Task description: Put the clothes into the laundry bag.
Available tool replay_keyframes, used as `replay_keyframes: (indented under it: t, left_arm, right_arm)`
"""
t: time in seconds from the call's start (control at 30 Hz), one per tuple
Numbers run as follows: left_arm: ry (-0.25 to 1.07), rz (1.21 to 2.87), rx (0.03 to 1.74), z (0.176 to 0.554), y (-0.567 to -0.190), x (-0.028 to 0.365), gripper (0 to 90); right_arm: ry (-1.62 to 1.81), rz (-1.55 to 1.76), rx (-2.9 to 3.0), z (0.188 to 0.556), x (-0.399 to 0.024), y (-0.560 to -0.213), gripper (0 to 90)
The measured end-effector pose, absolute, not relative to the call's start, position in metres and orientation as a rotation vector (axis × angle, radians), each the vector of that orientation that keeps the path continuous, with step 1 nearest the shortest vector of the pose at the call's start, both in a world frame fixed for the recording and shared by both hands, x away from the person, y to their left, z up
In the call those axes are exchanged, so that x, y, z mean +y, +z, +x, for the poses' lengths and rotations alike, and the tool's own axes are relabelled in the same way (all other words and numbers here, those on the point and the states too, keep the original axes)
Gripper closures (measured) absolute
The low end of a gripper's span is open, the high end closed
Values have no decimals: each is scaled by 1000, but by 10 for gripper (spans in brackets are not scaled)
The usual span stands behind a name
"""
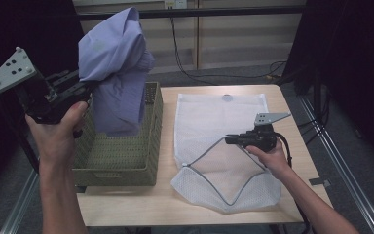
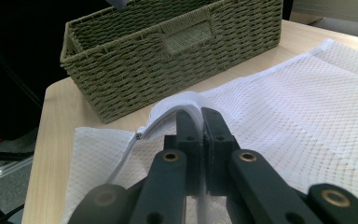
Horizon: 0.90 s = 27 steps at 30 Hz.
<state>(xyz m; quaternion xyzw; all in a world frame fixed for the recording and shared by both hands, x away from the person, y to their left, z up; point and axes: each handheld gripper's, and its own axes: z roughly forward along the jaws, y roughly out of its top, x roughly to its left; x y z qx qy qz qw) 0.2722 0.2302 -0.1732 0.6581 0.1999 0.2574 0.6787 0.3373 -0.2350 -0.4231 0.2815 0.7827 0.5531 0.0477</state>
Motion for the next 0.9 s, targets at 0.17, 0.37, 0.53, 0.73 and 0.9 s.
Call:
replay_keyframes:
  t: [0.17, 0.37, 0.53, 0.73, 0.9]
  left_arm:
    - [570, 1486, 424, 271, -169, 219, 826]
    - [560, 1499, 403, 272, -162, 203, 826]
    - [518, 1511, 373, 272, -163, 188, 826]
    - [471, 1522, 360, 278, -168, 168, 826]
    - [455, 1545, 339, 278, -173, 154, 826]
  right_arm:
    - [1687, 857, 2395, 337, -234, -423, 877]
    - [1685, 857, 2395, 338, -234, -424, 876]
    - [1683, 848, 2404, 338, -233, -424, 877]
    - [1689, 846, 2408, 338, -233, -424, 877]
    - [1694, 848, 2410, 338, -233, -424, 877]
